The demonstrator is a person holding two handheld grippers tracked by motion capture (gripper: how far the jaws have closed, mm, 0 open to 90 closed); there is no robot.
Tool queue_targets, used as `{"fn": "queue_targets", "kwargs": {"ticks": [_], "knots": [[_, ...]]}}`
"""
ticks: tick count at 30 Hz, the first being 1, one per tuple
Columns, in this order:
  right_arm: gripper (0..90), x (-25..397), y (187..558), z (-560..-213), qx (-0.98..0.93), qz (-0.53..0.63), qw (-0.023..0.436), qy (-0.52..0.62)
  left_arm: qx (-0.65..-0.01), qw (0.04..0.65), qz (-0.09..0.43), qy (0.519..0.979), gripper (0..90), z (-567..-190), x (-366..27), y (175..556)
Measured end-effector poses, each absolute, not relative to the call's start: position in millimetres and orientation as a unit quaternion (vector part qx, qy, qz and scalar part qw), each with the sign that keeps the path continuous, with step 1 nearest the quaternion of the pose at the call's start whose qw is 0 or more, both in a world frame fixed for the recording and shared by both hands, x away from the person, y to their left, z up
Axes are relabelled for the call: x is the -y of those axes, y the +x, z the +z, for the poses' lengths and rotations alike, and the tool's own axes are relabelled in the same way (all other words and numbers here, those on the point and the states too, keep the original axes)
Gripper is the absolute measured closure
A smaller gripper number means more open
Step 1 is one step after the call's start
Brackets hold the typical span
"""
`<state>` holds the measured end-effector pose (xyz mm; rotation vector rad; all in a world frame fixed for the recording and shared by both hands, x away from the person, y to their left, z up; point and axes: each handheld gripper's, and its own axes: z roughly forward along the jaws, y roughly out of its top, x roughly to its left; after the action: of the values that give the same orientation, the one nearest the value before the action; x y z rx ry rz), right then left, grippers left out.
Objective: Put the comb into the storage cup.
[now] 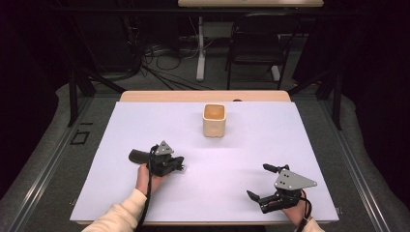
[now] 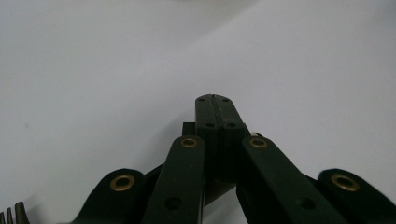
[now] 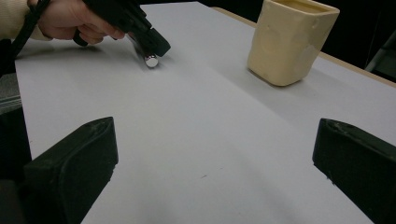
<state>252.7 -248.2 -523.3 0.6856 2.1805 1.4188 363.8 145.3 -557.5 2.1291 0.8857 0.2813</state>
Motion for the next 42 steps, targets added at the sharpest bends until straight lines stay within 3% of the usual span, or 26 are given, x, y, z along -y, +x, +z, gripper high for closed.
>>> {"fn": "queue_targets", "kwargs": {"ticks": [42], "knots": [[0.0, 248.9, 252.6, -522.8, -0.79, 0.513, 0.226, 0.247, -0.353, 0.356, 0.079, 0.861, 90.0, -552.4, -161.9, 353.4]]}}
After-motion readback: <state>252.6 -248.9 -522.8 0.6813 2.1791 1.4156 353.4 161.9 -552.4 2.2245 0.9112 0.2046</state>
